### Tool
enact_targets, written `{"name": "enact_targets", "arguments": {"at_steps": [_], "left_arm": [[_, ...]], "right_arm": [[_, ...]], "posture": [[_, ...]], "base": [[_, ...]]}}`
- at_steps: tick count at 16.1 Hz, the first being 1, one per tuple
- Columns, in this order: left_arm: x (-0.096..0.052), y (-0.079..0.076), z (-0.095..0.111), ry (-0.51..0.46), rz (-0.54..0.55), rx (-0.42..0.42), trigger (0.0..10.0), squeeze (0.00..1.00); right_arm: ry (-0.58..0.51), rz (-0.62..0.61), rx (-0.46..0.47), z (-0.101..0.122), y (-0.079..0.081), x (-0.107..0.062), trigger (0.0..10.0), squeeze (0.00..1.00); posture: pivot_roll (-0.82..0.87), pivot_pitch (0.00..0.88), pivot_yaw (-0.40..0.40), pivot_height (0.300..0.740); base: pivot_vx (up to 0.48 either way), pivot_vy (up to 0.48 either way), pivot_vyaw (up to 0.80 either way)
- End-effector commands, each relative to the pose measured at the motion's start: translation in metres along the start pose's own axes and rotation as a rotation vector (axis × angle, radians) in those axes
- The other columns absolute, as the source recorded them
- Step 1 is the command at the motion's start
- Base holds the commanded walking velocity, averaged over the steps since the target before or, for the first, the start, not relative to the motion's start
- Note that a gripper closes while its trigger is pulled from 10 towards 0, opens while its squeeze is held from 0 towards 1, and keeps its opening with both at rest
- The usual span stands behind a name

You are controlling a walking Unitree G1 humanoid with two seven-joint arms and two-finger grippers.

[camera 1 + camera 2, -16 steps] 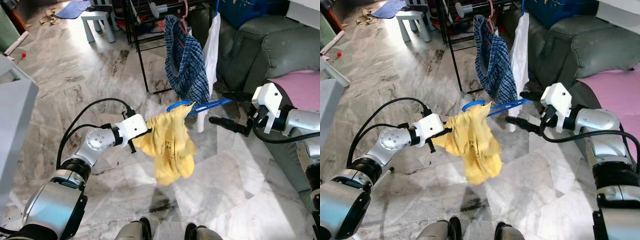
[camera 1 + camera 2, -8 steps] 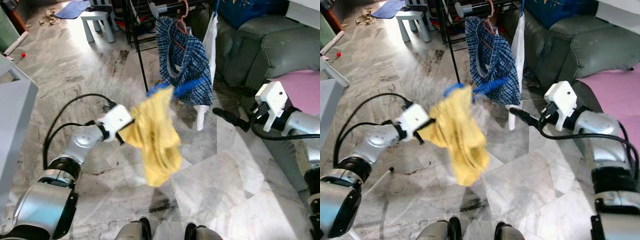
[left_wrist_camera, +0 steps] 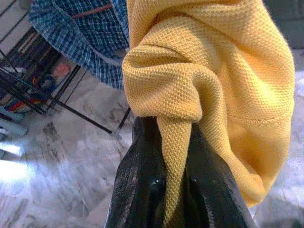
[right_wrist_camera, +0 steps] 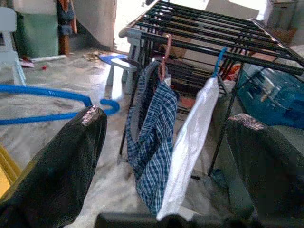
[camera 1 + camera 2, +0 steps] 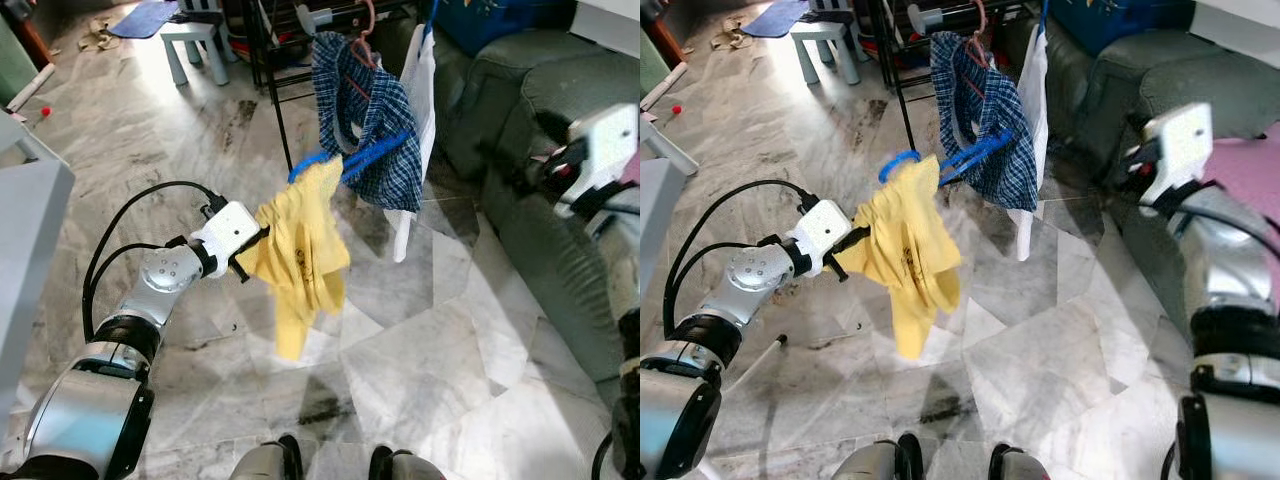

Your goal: Hang hanger

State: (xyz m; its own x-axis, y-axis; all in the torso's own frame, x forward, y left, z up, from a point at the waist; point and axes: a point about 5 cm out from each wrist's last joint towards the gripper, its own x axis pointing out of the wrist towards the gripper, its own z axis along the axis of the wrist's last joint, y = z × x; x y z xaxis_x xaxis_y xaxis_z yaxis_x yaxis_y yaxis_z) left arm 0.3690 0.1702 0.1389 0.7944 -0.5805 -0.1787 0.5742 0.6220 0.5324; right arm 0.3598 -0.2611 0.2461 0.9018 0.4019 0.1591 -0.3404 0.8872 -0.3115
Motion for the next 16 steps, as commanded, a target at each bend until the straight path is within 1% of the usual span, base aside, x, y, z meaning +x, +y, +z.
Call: {"name": "enact_targets", "arguments": {"at_steps": [1,2,3,5,6,7,8,9,10,11,12,13,14,15,16], "left_arm": [[-0.002,0.004,0.004,-0.045,0.035,-0.013,0.0,0.0],[-0.002,0.004,0.004,-0.047,0.04,-0.019,0.0,0.0],[-0.003,0.006,0.005,-0.05,0.044,-0.019,0.0,0.0],[-0.001,0.009,0.011,-0.077,0.055,-0.032,0.0,0.0],[0.001,0.01,0.016,-0.094,0.051,-0.025,0.0,0.0],[0.002,0.011,0.021,-0.114,0.046,-0.024,0.0,0.0],[0.003,0.011,0.024,-0.129,0.044,-0.025,0.0,0.0],[0.003,0.012,0.028,-0.151,0.045,-0.03,0.0,0.0],[0.003,0.012,0.029,-0.157,0.046,-0.031,0.0,0.0],[0.003,0.012,0.031,-0.166,0.045,-0.031,0.0,0.0],[0.003,0.013,0.033,-0.176,0.044,-0.028,0.0,0.0],[0.003,0.013,0.037,-0.189,0.038,-0.027,0.0,0.0],[0.003,0.013,0.038,-0.196,0.033,-0.025,0.0,0.0],[0.003,0.014,0.041,-0.205,0.03,-0.024,0.0,0.0],[0.004,0.016,0.045,-0.221,0.029,-0.027,0.0,0.0]], "right_arm": [[0.018,-0.021,-0.04,-0.004,-0.001,-0.002,10.0,0.0],[0.016,-0.034,-0.057,-0.004,-0.001,-0.002,10.0,0.0],[0.033,-0.061,-0.049,-0.006,-0.002,-0.002,10.0,0.0],[0.018,-0.091,0.065,-0.004,-0.006,-0.002,10.0,0.0],[-0.007,-0.132,0.057,0.0,-0.011,-0.002,10.0,0.0],[-0.025,-0.166,0.088,0.001,-0.016,-0.004,10.0,0.0],[-0.028,-0.169,0.096,0.001,-0.016,-0.005,10.0,0.0],[-0.023,-0.155,0.113,-0.004,-0.009,-0.008,10.0,0.0],[-0.021,-0.146,0.125,-0.006,-0.006,-0.008,10.0,0.0],[-0.02,-0.118,0.149,-0.01,0.004,-0.009,10.0,0.0],[-0.01,-0.095,0.16,-0.017,0.018,-0.01,10.0,0.0],[0.005,-0.054,0.183,-0.027,0.043,-0.01,10.0,0.0],[0.022,-0.028,0.159,-0.033,0.058,-0.009,10.0,0.0],[0.038,0.016,0.191,-0.042,0.083,-0.007,10.0,0.0],[0.039,0.03,0.193,-0.045,0.099,-0.006,10.0,0.0]], "posture": [[-0.07,0.175,0.06,0.74],[-0.07,0.174,0.059,0.74],[-0.07,0.174,0.059,0.74],[-0.07,0.173,0.058,0.74],[-0.07,0.173,0.058,0.74],[-0.07,0.173,0.058,0.74],[-0.07,0.173,0.058,0.74],[-0.07,0.175,0.058,0.74],[-0.07,0.175,0.058,0.74],[-0.07,0.175,0.058,0.74],[-0.07,0.176,0.059,0.74],[-0.06,0.176,0.06,0.74],[-0.06,0.176,0.062,0.74],[-0.06,0.171,0.063,0.74],[-0.06,0.169,0.062,0.74]], "base": [[0.0,0.0,0.0],[0.0,0.0,0.0],[0.0,0.0,0.0],[0.0,0.0,0.0],[0.0,0.0,0.0],[0.0,0.0,0.0],[0.0,0.0,0.0],[0.0,0.0,0.0],[0.0,0.0,0.0],[0.0,0.0,0.0],[0.0,0.0,0.0],[0.0,0.0,0.0],[0.0,0.0,0.0],[0.0,0.0,0.0],[0.0,0.0,0.0]]}}
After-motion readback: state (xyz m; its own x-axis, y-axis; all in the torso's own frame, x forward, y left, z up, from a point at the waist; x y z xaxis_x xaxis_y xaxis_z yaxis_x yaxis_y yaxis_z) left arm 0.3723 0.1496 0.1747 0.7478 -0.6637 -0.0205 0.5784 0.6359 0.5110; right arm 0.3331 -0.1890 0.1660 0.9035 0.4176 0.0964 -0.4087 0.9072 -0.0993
